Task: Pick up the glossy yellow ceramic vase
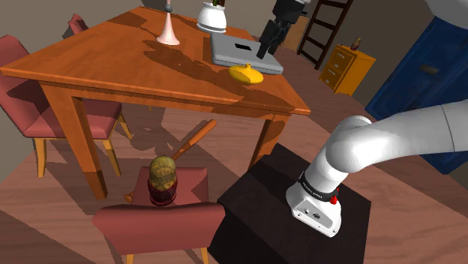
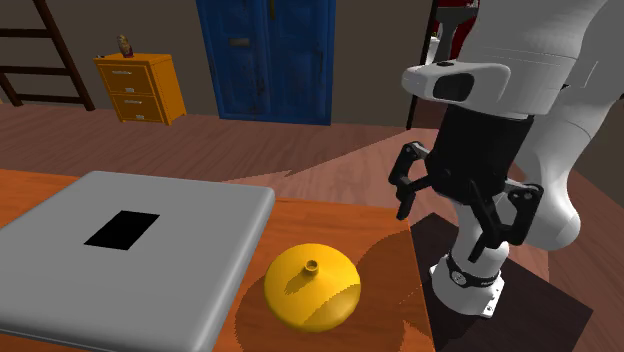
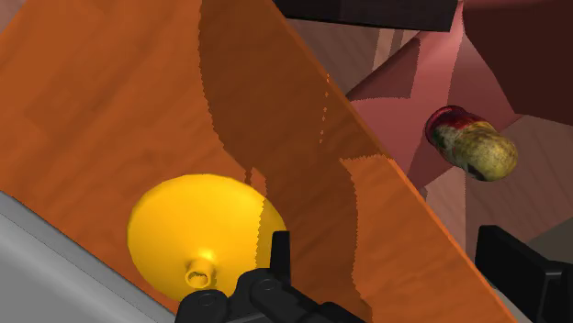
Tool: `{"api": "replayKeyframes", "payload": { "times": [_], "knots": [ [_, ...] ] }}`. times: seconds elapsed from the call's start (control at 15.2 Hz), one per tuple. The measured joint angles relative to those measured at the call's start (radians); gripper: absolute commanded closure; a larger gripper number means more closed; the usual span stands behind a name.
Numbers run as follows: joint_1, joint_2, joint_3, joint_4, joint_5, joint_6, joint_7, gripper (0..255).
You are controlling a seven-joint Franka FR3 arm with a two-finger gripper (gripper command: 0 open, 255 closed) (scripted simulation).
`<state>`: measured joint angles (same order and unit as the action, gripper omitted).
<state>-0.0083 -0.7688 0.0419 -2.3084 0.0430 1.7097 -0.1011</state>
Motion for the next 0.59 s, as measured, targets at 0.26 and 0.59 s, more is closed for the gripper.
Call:
{"api": "replayKeyframes", "payload": {
  "times": [0.26,0.59],
  "knots": [
    [-0.015,0.076,-0.018,0.042,-0.013,0.014,-0.011,0],
    [-0.049,0.263,-0.069,0.152,-0.042,0.044,-0.046,0]
  ]
}}
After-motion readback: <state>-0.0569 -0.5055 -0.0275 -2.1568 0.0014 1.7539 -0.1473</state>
